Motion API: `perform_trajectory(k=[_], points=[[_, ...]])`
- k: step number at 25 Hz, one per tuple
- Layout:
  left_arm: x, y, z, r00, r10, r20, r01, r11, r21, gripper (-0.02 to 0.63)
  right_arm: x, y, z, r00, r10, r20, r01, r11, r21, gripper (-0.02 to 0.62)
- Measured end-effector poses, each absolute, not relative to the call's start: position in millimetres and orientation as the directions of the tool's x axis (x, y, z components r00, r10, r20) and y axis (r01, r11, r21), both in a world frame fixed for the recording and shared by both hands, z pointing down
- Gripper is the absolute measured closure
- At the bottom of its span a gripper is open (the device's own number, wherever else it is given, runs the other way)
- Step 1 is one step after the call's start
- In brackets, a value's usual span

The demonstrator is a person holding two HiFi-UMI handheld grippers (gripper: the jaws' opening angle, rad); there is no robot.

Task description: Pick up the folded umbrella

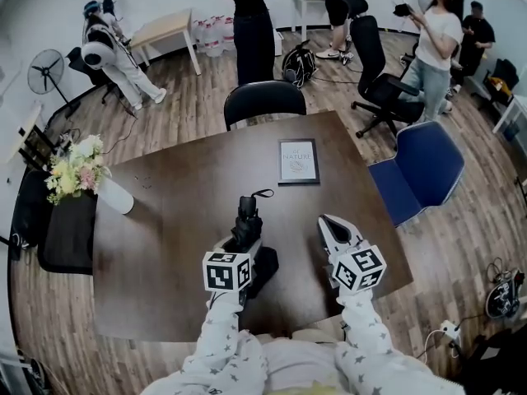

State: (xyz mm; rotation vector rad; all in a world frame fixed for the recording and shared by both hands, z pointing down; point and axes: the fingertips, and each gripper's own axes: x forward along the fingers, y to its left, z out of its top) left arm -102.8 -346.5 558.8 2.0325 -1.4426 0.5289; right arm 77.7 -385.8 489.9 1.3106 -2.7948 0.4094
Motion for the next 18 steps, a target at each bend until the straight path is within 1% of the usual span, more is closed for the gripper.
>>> perform_trajectory(k=[9,18], points=[[-115,-343,504,0.308,-0.823,0.478,-0.95,-0.243,0.194,0.36,72,-382,476,-0.659,-0.744,0.109,-0.747,0.629,-0.215,0.574],[-130,-340,453,0.275,-0.904,0.328,-0.958,-0.231,0.169,0.36,68,-384,457,-0.665,-0.743,0.071,-0.74,0.643,-0.198,0.574]])
